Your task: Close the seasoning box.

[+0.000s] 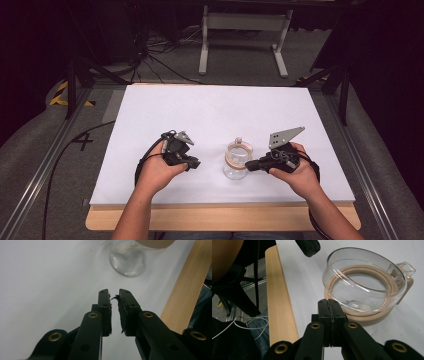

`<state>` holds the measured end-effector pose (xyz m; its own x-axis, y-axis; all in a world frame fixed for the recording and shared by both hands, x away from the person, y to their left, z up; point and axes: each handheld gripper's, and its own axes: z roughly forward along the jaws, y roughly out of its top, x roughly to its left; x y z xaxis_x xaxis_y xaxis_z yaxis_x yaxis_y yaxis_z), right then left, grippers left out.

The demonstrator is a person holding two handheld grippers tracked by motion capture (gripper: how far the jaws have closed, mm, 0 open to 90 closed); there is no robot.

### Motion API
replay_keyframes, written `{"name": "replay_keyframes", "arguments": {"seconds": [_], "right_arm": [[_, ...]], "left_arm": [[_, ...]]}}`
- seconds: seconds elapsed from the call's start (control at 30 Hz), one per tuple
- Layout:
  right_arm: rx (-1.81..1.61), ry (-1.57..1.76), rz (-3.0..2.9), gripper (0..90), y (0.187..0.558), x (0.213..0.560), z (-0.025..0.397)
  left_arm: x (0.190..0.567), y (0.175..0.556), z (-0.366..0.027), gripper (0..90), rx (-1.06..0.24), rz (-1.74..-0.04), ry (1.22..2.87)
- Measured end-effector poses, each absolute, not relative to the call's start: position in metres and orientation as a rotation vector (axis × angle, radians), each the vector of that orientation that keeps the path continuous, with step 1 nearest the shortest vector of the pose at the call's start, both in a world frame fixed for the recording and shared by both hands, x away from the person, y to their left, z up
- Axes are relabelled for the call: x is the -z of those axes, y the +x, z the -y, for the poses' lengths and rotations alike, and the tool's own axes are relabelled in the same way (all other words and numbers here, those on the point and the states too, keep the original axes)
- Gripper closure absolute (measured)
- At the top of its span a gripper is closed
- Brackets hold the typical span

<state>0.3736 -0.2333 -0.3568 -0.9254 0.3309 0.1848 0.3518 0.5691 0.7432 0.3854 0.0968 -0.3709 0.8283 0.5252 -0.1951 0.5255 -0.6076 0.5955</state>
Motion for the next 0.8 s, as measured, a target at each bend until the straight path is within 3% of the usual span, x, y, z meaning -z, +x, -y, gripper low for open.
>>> {"name": "replay_keyframes", "arguments": {"seconds": [0.5,0.8], "right_arm": [[1.328,-0.593,2.777,89.4,0.370,0.350,0.239],[1.436,-0.717,2.781,77.5,0.381,0.336,0.264]], "left_arm": [[0.367,0.383,-0.103,75.4,-0.030,-0.799,2.304],[0.366,0.379,-0.125,71.5,-0.077,-0.885,2.223]]}}
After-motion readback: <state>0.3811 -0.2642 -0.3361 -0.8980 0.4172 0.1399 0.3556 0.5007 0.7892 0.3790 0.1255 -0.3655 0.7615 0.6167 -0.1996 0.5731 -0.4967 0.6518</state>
